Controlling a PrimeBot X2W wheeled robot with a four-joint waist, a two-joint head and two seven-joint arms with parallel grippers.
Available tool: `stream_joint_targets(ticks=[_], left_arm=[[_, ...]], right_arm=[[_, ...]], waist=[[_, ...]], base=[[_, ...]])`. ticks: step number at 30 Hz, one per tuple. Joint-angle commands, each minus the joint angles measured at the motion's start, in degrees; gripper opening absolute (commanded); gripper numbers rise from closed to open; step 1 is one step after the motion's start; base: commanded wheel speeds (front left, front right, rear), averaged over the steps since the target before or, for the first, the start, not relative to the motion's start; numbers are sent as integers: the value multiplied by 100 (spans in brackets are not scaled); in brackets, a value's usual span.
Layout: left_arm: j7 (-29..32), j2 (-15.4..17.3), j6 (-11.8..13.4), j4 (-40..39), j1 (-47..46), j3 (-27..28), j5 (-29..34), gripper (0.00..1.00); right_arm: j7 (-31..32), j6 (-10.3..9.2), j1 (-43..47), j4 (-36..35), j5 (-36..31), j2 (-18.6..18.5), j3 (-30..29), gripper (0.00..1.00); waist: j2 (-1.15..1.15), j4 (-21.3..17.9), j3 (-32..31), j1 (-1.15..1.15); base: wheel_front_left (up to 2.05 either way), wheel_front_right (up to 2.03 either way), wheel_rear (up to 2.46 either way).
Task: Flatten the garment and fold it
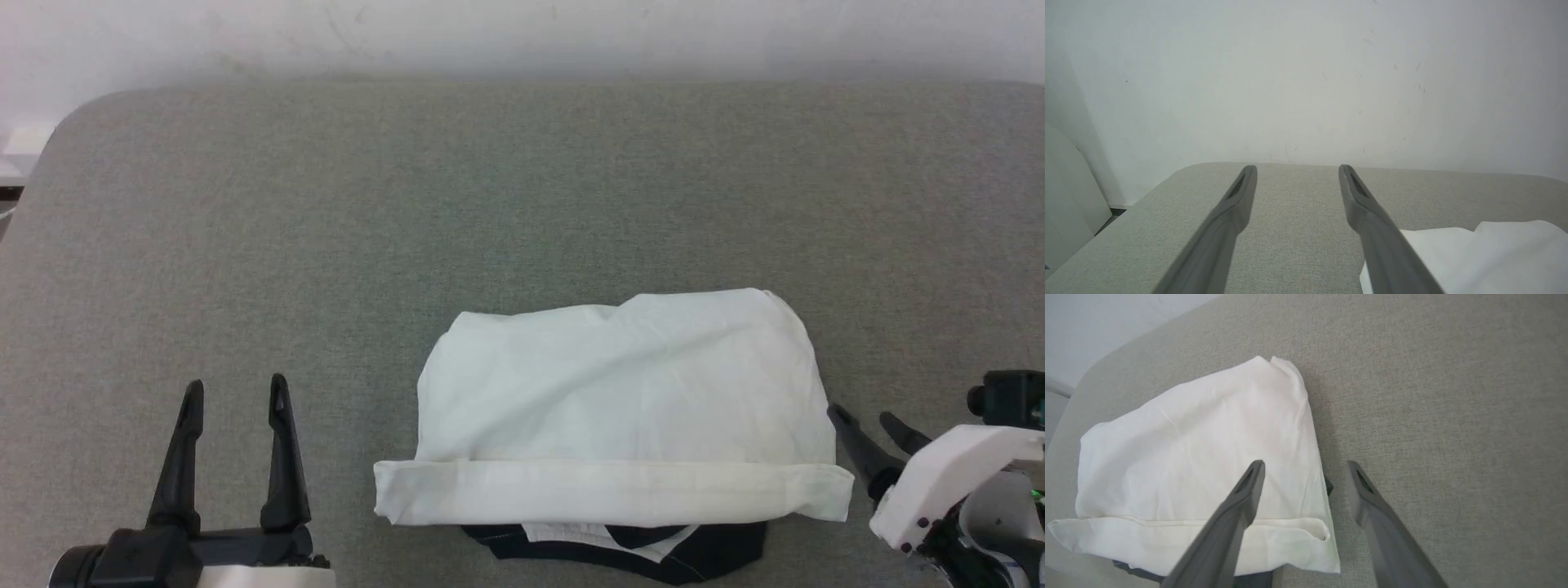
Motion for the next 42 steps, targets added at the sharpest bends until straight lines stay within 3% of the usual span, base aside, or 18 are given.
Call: stream_joint_targets(ticks=[1,12,24,25,26,27,28,35,42], left_arm=[[-26,-25,-41,8,39,24,57,100],[-26,-406,-728,94,-167,240,200,100],[-27,-727,-1185,248,-292,430,240,100],[-27,-751,-1217,264,-310,439,247,100],[-27,-774,-1248,283,-326,449,254,100],[-27,-794,-1278,304,-341,458,263,100],[-27,-813,-1308,326,-355,468,270,100],[-27,-885,-1435,452,-287,595,330,100],[-27,-995,-1505,513,-118,677,358,100]], right_arm=[[9,-3,-89,32,-46,14,15,100],[47,-3,-562,733,-380,-235,71,100],[769,-3,-633,1170,-217,-341,585,100],[777,-3,-660,1221,-229,-317,549,89],[758,-3,-698,1266,-254,-299,524,47],[705,-3,-742,1309,-286,-280,476,15],[651,-3,-783,1359,-331,-260,423,0],[375,-3,-942,1514,-457,-161,167,0],[224,-3,-969,1426,-564,-153,-492,0]], waist=[[0,71,71,0],[0,484,561,0],[0,667,794,0],[0,673,794,0],[0,679,788,0],[0,682,778,0],[0,685,755,0],[0,611,463,0],[0,462,153,0]], base=[[0,0,0],[0,0,0],[0,0,0],[0,0,0],[0,0,0],[0,0,0],[0,0,0],[0,0,0],[0,0,0]])
